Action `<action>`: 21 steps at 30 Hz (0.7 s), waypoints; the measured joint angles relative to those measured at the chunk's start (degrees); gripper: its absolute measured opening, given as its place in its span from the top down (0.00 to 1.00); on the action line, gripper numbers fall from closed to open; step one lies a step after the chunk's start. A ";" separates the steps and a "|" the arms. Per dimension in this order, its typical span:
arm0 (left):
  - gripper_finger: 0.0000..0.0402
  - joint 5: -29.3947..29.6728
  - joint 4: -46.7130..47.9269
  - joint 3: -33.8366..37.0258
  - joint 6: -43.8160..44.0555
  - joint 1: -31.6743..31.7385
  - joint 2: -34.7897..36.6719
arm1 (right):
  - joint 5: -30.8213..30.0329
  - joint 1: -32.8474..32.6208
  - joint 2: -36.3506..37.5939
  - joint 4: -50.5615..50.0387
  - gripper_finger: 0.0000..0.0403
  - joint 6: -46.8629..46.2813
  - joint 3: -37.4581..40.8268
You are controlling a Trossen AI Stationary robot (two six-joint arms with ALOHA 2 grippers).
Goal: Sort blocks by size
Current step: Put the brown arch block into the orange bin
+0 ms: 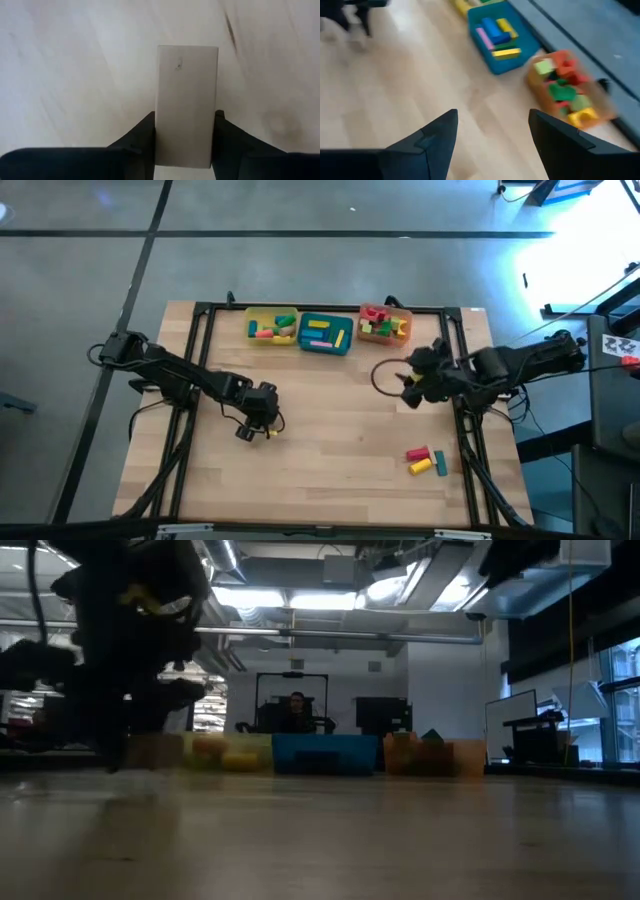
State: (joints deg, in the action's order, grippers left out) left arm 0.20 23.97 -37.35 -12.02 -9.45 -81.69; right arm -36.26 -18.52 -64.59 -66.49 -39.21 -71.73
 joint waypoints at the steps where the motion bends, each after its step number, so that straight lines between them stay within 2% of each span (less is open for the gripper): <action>1: 0.70 -0.06 0.04 -0.69 0.05 0.33 -0.02 | 0.31 -0.46 1.41 2.75 0.39 -0.03 2.82; 3: 0.70 0.16 -0.66 -2.04 0.05 1.13 -0.02 | 1.69 -1.50 3.65 8.65 0.39 -0.06 8.68; 6: 0.70 0.25 -6.58 -3.58 0.03 2.96 -0.02 | 4.93 -3.19 5.57 17.65 0.39 0.33 17.47; 12: 0.70 0.86 -26.91 -3.88 -2.31 9.22 0.04 | 11.37 -6.54 5.55 40.30 0.39 0.39 32.74; 16: 0.70 0.90 -43.09 -3.90 -2.31 14.44 -2.00 | 13.92 -9.03 5.44 52.39 0.39 0.70 38.65; 18: 0.70 1.02 -51.34 -4.35 -2.38 16.80 -4.50 | 13.90 -10.19 5.45 54.95 0.39 1.59 40.07; 21: 0.70 1.04 -58.33 -8.32 -2.34 20.06 -10.35 | 13.86 -11.62 5.45 56.01 0.39 3.07 40.49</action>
State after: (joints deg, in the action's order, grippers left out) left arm 1.23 -34.37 -45.67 -14.35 10.61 -92.04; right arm -22.39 -30.13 -59.13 -10.48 -36.14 -31.24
